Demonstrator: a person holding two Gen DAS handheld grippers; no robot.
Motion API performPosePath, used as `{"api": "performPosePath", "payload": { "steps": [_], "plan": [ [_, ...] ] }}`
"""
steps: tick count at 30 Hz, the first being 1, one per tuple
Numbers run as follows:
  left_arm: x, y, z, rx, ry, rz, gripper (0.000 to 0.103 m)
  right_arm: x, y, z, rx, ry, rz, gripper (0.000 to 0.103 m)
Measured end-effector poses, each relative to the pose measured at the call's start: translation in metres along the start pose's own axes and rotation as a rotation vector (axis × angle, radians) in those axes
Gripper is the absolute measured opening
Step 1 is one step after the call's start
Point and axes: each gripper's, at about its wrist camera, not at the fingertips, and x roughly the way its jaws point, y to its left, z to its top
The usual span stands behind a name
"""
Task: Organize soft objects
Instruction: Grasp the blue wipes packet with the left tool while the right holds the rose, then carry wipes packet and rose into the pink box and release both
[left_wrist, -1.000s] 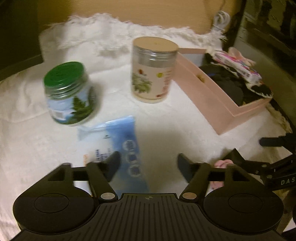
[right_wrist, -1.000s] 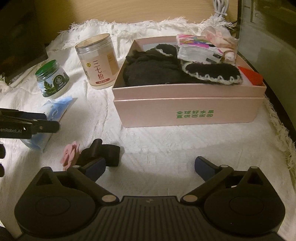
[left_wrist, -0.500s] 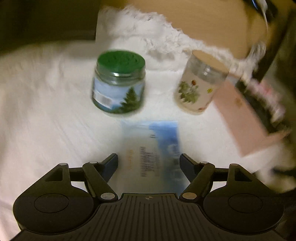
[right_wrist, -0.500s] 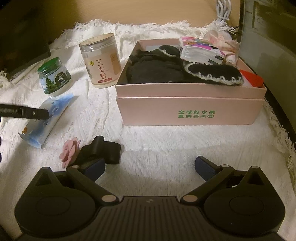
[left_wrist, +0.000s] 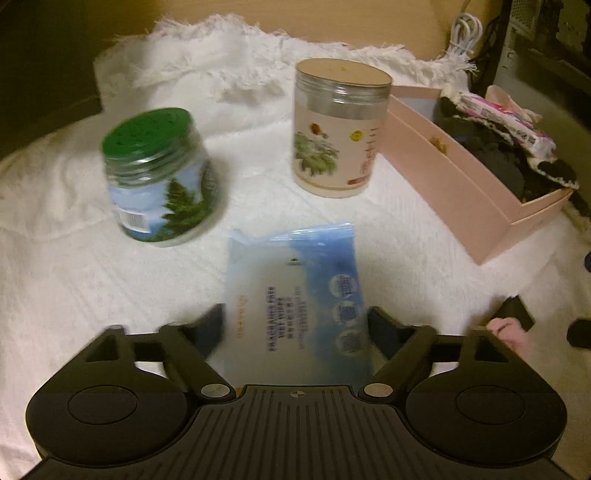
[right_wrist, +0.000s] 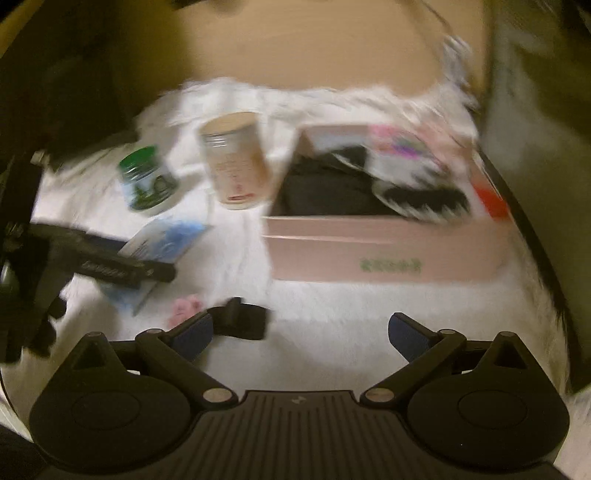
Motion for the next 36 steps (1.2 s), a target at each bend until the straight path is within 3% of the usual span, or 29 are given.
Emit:
{"api": "performPosePath", "payload": {
  "steps": [2,6,10,15,16,17,20,25,29,32,36],
  "plan": [
    [-0.001,0.003,-0.002,-0.013,0.005,-0.006,0.082,0.004,0.021,0.002,-0.063,0.007,0.004,0.102],
    [-0.008,0.003,-0.008,-0.009,0.013,0.007,0.081,0.037,0.055,0.001,-0.059,0.090,-0.009,0.092],
    [-0.015,0.005,-0.014,-0.045,0.020,0.012,0.081,0.049,0.067,-0.006,-0.037,0.157,0.009,0.091],
    [-0.018,0.008,-0.019,-0.069,0.018,0.012,0.081,0.056,0.078,-0.009,-0.022,0.126,0.005,0.081],
    [-0.019,0.008,-0.019,-0.068,0.016,0.012,0.081,0.059,0.080,-0.009,-0.024,0.110,0.005,0.077],
    [-0.019,0.008,-0.020,-0.067,0.013,0.012,0.081,0.063,0.083,-0.007,-0.039,0.097,0.000,0.060],
    [-0.020,0.008,-0.021,-0.073,-0.003,0.014,0.081,0.068,0.095,-0.005,-0.142,0.076,-0.055,0.036],
    [-0.023,0.007,-0.027,-0.085,-0.041,0.000,0.081,0.054,0.088,0.001,-0.157,0.088,-0.015,0.033],
    [-0.041,0.000,-0.015,-0.112,-0.079,-0.057,0.081,0.030,0.075,0.010,-0.128,0.048,0.007,0.033],
    [-0.063,-0.017,0.021,-0.080,-0.171,-0.109,0.081,-0.008,0.061,0.036,-0.139,-0.067,-0.008,0.033],
    [-0.070,-0.050,0.084,-0.088,-0.250,-0.241,0.081,-0.052,0.022,0.099,-0.100,-0.204,-0.032,0.033]
  ]
}}
